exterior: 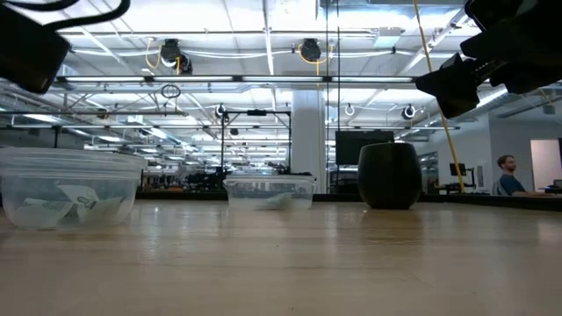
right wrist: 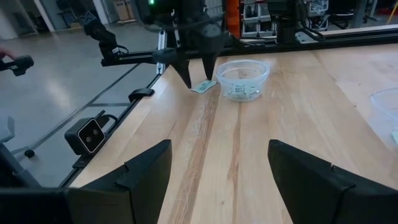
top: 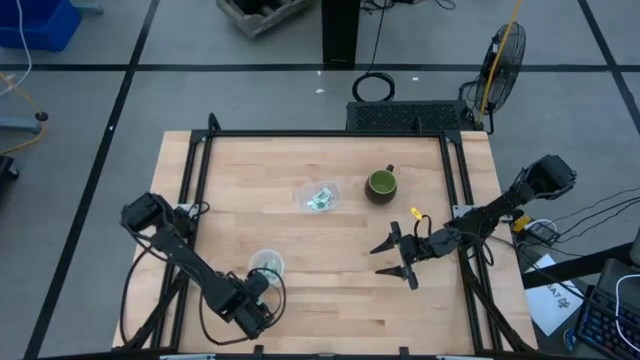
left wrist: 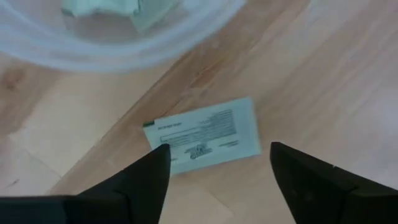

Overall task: Pick and place Stevia / Truvia into bins
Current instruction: Put the stevia packet into the round container

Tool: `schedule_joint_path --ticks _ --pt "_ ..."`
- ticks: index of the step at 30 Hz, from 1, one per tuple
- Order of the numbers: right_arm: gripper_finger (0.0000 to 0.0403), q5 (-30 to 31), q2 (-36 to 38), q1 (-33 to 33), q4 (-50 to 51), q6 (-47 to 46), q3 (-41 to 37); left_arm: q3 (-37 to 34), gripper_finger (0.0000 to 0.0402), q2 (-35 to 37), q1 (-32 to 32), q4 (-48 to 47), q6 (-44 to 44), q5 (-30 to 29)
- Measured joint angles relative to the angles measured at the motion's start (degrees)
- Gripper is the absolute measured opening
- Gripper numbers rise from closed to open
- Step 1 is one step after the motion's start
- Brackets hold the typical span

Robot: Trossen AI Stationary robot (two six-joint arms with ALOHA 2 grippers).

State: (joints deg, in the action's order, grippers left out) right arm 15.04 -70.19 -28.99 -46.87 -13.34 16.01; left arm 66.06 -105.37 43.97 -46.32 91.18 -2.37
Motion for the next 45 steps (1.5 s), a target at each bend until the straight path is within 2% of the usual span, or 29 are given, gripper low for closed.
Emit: schedule_joint_path --ticks 5,10,15,25,32,37,40,45 --pt "0.0258 0.07 0.00 0.00 -0.03 0.35 0.00 0.04 0.0299 -1.25 -0.37 -0.31 -0.24 1.04" --pt "0.0258 0.09 0.00 0.00 -0.05 0.35 0.00 -0.22 0.0290 -1.71 -0.37 0.45 -1.48 1.12" --pt "0.0258 0.11 0.00 0.02 -0.01 0.35 0.00 -0.85 0.0235 -1.74 -0.44 0.06 -1.51 2.27" --pt "0.0258 0.11 0.00 0.02 -0.01 0.35 0.00 -0.98 0.0098 -2.29 -0.81 0.57 -4.37 -0.07" --pt "0.0258 0.11 0.00 0.02 -0.01 0.34 0.00 -1.23 0.0042 -0.43 -1.32 0.98 -8.34 1.84" --pt "0.0258 0.14 0.00 0.02 0.02 0.33 0.00 -1.22 0.0012 5.52 -1.42 0.99 -8.54 2.16" --pt "0.0258 0.16 0.00 0.02 0.00 0.42 0.00 -1.22 0.0004 9.39 -1.11 0.80 -8.43 -1.32" --pt "0.0258 0.16 0.00 0.02 0.03 0.69 0.00 -1.16 0.0016 15.16 -2.56 -0.29 -11.36 -12.74"
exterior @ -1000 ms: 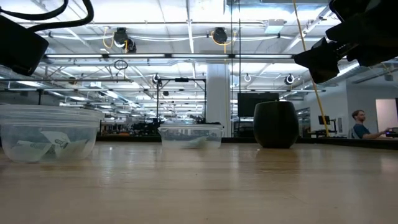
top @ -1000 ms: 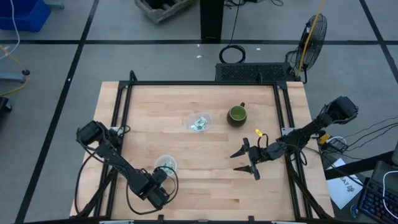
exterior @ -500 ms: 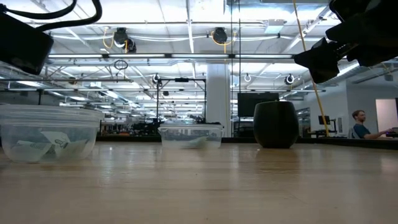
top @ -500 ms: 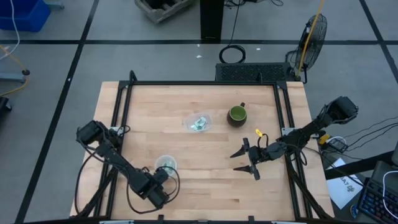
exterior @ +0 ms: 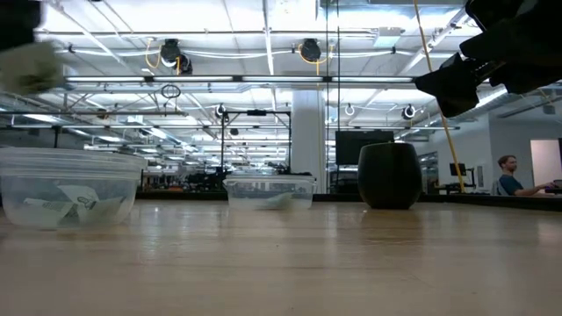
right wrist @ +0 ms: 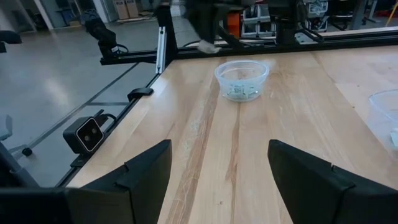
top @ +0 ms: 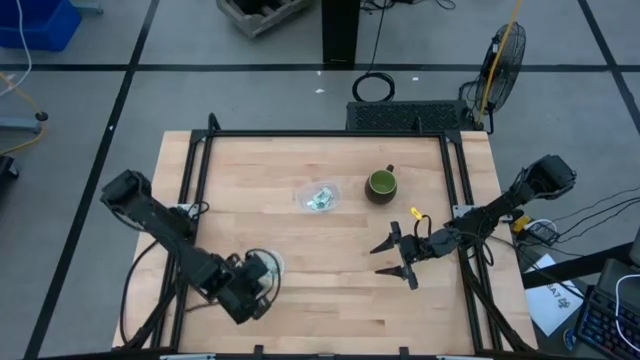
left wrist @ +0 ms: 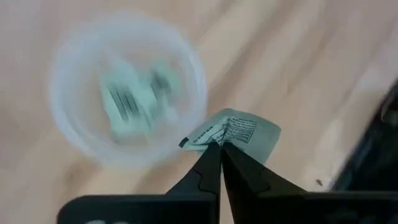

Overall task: Pick and place Stevia / Truvia into bins
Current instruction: Put the stevia packet into the round container, then return to Home Position

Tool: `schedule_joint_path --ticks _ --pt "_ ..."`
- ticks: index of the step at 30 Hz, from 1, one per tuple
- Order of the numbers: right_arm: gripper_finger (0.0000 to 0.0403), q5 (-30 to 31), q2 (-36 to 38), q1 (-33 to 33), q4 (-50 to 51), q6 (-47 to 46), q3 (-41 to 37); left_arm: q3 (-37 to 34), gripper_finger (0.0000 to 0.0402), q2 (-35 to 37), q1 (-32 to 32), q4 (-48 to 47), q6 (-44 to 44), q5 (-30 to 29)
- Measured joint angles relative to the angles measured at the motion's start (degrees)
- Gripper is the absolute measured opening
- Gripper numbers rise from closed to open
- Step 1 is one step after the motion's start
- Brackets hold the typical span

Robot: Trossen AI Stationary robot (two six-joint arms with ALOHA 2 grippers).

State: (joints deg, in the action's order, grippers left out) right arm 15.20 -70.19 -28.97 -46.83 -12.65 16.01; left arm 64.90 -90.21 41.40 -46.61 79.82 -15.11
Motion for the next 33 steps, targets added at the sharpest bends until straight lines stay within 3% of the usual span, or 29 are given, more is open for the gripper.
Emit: schedule_joint_path --ticks 3,8,12,15,22,24,27,33 --pt "0.0258 0.00 0.00 -0.01 -0.01 -0.06 0.00 0.04 0.0018 0.71 -2.38 -1.13 -2.51 -3.15" --pt "0.0258 -0.07 0.00 0.00 -0.02 -0.17 0.00 0.04 0.0006 -1.76 -8.26 -5.95 -5.38 3.91" --pt "0.0258 -0.17 -0.02 -0.01 -0.03 -0.34 0.00 0.02 0.0009 -2.49 -9.87 -6.63 -6.34 3.00" --pt "0.0258 -0.20 -0.02 -0.02 0.12 -0.34 0.00 0.02 0.0049 -2.58 -9.88 -4.77 -9.03 1.44" --pt "0.0258 -0.26 -0.02 -0.02 -0.05 -0.38 -0.02 0.04 0.0184 -2.56 -8.57 -3.14 -10.86 -4.36" --pt "0.0258 -0.86 -0.02 -0.02 -0.28 -0.36 -0.02 0.04 0.0211 -2.56 -8.10 -1.73 -14.97 -8.00" --pt "0.0258 -3.47 1.23 0.00 -1.43 -0.23 -0.04 0.04 0.0237 -2.18 -5.32 1.14 -17.87 -19.17" --pt "0.0258 -4.96 10.50 0.00 3.47 0.39 -0.07 0.09 0.0239 1.87 0.97 1.85 -20.33 -33.55"
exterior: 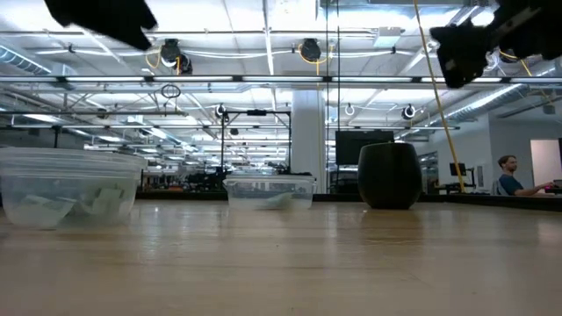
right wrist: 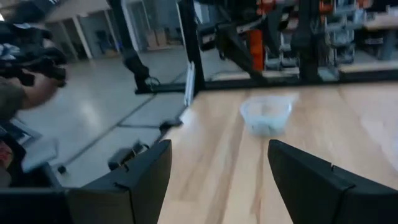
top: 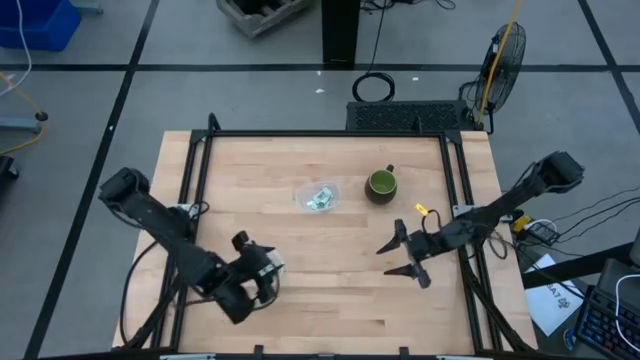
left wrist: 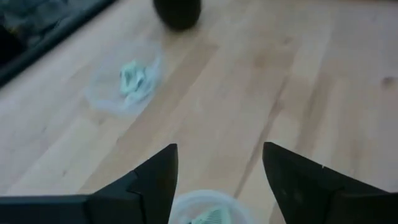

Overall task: Pick and place Stevia / Truvia into bins
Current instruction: Return to Home Position

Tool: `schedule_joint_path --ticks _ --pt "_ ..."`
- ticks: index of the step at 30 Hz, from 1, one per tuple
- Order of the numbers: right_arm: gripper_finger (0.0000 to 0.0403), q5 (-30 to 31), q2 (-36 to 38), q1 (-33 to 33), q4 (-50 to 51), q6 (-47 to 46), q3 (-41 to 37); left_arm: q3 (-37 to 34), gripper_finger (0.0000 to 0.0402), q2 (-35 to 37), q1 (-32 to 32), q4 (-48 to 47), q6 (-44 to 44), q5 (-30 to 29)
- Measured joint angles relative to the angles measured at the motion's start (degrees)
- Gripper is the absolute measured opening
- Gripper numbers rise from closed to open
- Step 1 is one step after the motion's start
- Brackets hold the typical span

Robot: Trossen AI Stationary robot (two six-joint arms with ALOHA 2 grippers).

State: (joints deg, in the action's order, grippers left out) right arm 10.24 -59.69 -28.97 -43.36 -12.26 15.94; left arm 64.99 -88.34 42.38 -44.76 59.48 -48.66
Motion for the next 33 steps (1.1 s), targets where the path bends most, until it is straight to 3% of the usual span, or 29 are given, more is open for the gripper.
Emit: schedule_joint_path --ticks 4,9,19,23,26,33 --pt "0.0258 0.04 8.16 -0.01 4.80 1.63 0.00 0.07 0.0216 2.81 3.50 3.06 -3.86 -4.11" --pt "0.0258 0.26 15.02 0.00 9.89 3.62 0.00 0.04 0.0181 3.86 4.26 11.68 -14.81 -2.77" --pt "0.0258 0.38 21.36 0.00 17.29 3.97 0.00 -1.35 0.0139 4.16 2.72 39.24 -44.88 10.64" --pt "0.0258 0.39 21.43 0.00 17.62 3.71 0.00 -7.58 0.0131 5.50 0.09 47.02 -46.79 17.76" --pt "0.0258 0.37 21.45 0.00 17.93 3.55 0.00 -14.83 0.0127 8.00 -1.41 53.44 -45.48 18.79" --pt "0.0258 0.28 21.59 0.00 18.53 4.09 0.00 -29.32 0.0127 19.22 -2.18 66.69 -48.11 27.55"
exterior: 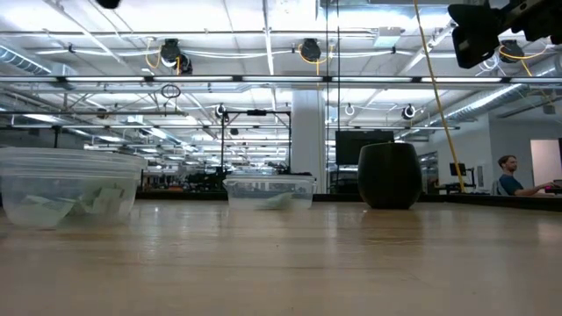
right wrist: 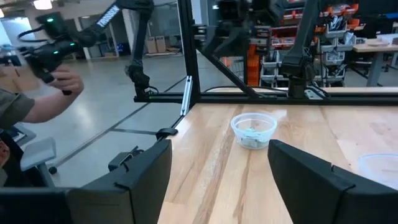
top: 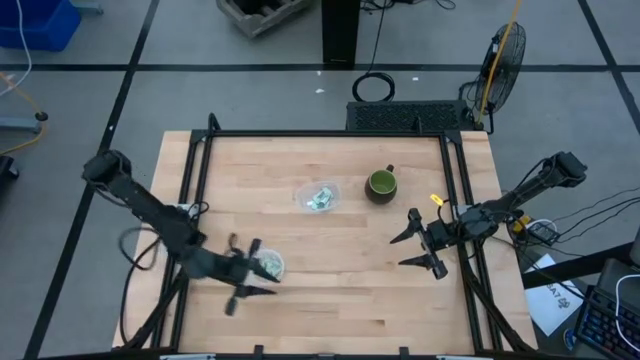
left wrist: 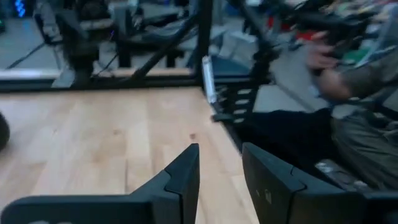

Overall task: Pick and place Stevia / Truvia into bins
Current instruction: Return to Home Position

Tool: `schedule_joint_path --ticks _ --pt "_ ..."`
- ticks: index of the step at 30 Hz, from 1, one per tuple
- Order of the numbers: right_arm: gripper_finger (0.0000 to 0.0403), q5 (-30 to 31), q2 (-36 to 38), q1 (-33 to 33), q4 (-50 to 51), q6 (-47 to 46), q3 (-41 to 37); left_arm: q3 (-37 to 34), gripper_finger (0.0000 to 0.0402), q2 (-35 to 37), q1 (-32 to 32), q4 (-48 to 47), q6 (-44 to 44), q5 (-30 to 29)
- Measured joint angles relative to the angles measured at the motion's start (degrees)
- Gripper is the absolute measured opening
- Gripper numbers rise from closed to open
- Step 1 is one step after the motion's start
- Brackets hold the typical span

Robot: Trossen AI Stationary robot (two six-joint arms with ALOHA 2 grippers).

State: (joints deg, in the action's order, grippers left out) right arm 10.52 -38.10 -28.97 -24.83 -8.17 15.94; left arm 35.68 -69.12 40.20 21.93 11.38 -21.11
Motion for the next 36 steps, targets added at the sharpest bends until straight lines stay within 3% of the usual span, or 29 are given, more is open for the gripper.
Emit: schedule_joint_path --ticks 5,12,20,23,29,36 --pt "0.0258 0.16 1.47 0.00 1.86 1.96 0.00 -11.97 0.0127 9.81 0.82 7.05 -2.34 -2.55" --pt "0.0258 -0.08 4.27 1.47 3.38 5.48 -0.17 -27.16 0.0127 16.75 -0.79 28.26 -7.86 1.70" --pt "0.0258 -4.65 12.71 9.98 7.70 2.84 -2.62 -34.39 0.0127 25.77 -1.94 29.98 -9.44 3.00" --pt "0.0258 -4.79 17.69 12.25 8.51 2.33 -4.79 -34.93 0.0127 31.07 -1.85 23.89 -9.18 1.71" --pt "0.0258 -11.08 24.16 16.37 8.89 -0.06 -8.67 -33.52 0.0127 44.79 -1.89 2.91 -6.82 -5.82" --pt "0.0258 -16.83 28.10 21.46 9.27 0.05 -12.81 -33.48 0.0127 55.83 -1.87 -5.83 -11.07 -6.03"
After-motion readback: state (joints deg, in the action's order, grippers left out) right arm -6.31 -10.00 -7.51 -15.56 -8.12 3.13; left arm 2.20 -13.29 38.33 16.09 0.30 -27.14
